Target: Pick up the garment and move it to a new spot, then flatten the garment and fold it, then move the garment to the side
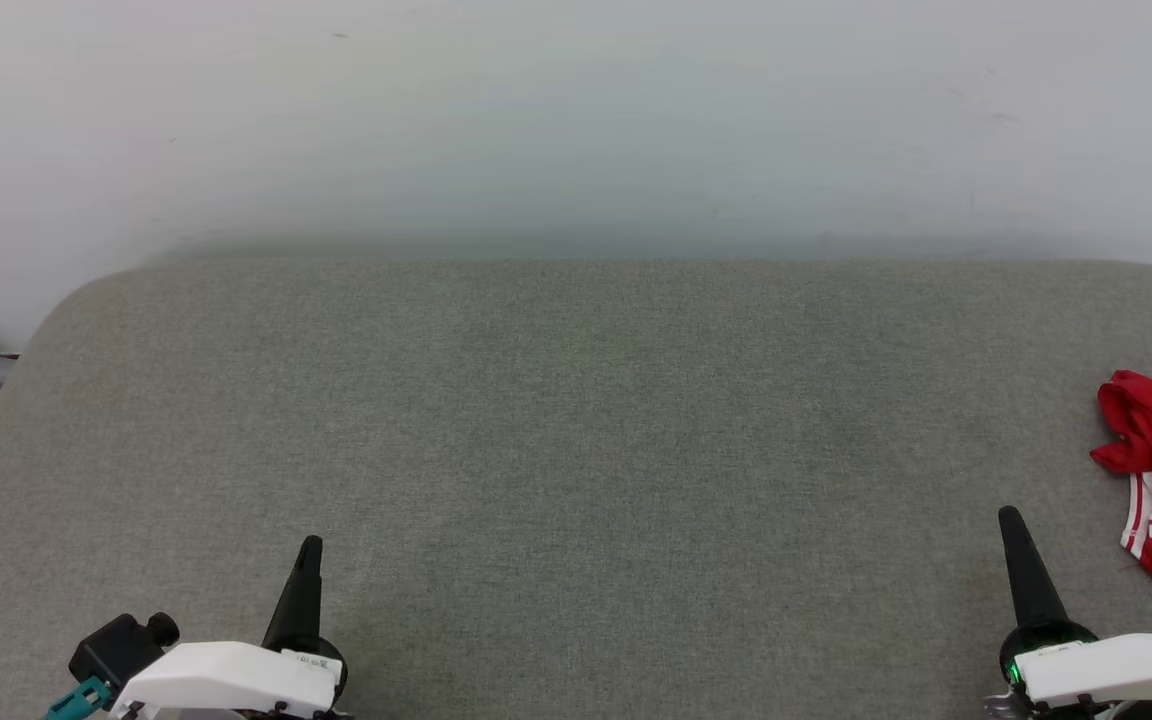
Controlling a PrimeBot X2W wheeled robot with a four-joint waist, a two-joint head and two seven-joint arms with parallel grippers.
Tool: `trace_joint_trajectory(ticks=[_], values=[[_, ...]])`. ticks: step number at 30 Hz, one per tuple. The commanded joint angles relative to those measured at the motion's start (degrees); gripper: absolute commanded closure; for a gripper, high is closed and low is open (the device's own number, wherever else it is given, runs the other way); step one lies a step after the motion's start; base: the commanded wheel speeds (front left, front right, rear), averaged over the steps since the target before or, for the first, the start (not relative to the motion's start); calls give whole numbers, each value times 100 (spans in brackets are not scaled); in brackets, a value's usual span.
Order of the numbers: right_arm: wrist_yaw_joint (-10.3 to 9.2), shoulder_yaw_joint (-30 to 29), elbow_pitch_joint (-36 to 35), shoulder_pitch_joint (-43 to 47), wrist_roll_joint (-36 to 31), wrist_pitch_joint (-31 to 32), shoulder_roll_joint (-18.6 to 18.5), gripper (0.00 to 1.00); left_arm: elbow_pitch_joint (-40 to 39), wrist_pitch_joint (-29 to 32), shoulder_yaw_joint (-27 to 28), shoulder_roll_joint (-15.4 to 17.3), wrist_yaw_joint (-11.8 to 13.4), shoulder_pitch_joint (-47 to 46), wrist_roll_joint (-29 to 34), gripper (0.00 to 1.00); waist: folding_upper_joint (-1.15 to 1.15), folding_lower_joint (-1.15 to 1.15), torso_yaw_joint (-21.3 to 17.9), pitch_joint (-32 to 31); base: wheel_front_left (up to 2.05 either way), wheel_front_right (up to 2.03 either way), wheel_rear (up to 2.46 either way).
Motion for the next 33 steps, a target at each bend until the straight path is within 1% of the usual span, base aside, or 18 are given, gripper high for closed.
trace_joint_trajectory(ticks=[1, 15, 33], values=[[0, -12, -15, -159, 175, 40, -45, 100, -30, 43, 32, 11, -41, -163, -188, 100, 0, 0, -3, 4, 0, 0, 0], [-1, -36, 115, -318, 990, 249, -42, 100, 71, 261, 159, 5, -144, -303, -1051, 100, 0, 0, -34, 37, 0, 0, 0], [-1, -68, 260, -503, 1845, 474, -31, 100, 177, 492, 296, -12, -252, -471, -1962, 100, 0, -1, -72, 78, 0, 0, 0]])
